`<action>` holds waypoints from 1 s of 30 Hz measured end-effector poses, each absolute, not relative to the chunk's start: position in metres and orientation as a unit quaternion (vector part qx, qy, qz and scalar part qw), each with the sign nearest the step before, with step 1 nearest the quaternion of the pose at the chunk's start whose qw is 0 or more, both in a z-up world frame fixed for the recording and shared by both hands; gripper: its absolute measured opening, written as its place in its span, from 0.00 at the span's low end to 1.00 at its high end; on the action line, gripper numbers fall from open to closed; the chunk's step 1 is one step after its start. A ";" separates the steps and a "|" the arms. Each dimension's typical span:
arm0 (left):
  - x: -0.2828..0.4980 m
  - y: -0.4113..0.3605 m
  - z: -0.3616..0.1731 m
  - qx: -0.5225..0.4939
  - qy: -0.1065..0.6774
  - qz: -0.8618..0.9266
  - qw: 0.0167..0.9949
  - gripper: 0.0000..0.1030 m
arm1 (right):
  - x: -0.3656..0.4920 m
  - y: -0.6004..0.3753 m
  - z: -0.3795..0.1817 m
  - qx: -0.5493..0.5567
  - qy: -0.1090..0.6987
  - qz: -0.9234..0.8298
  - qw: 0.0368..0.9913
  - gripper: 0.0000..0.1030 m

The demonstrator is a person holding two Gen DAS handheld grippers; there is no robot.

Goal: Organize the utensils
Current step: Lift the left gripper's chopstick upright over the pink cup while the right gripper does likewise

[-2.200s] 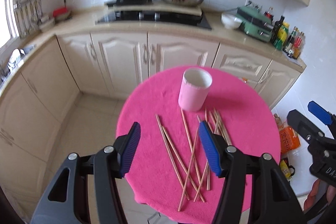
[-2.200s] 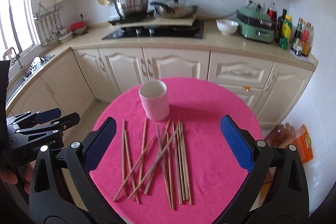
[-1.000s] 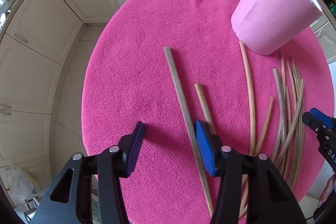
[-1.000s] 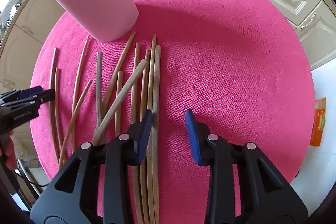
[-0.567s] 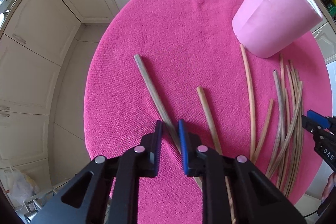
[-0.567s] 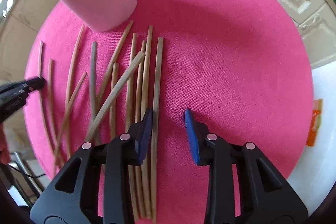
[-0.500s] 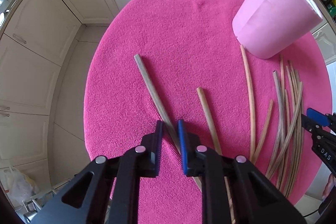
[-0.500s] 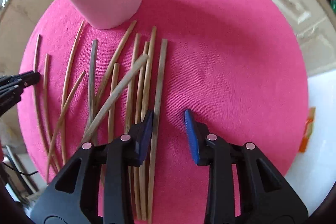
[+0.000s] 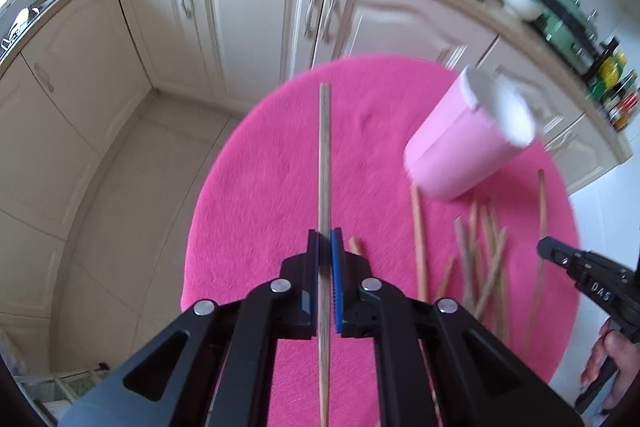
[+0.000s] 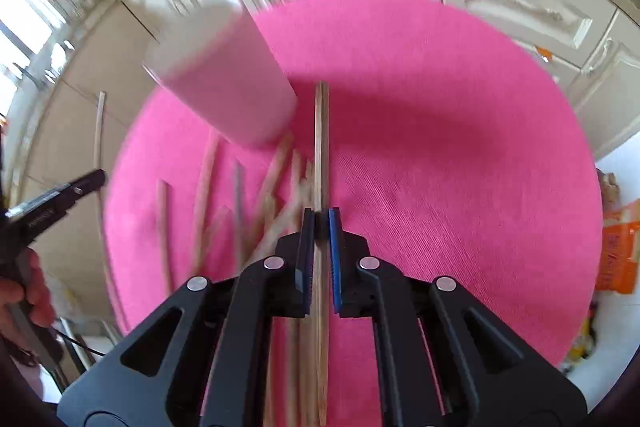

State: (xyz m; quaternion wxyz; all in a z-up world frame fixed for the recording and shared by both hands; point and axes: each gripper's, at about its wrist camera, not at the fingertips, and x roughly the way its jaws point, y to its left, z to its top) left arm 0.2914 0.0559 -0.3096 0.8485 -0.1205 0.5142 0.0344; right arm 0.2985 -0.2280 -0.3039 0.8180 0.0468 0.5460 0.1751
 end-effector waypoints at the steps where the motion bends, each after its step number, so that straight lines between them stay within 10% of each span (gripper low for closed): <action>1: 0.293 0.055 -0.298 -0.126 0.497 0.030 0.858 0.06 | 0.299 -0.231 -0.294 0.061 0.532 0.181 0.825 0.07; 13: 0.330 0.004 -0.185 -0.161 0.320 -0.067 0.931 0.06 | 0.314 -0.229 -0.189 0.172 0.359 0.252 0.882 0.07; 30: 0.409 -0.021 -0.191 -0.158 0.240 -0.044 0.957 0.06 | 0.384 -0.205 -0.169 0.190 0.241 0.253 0.918 0.07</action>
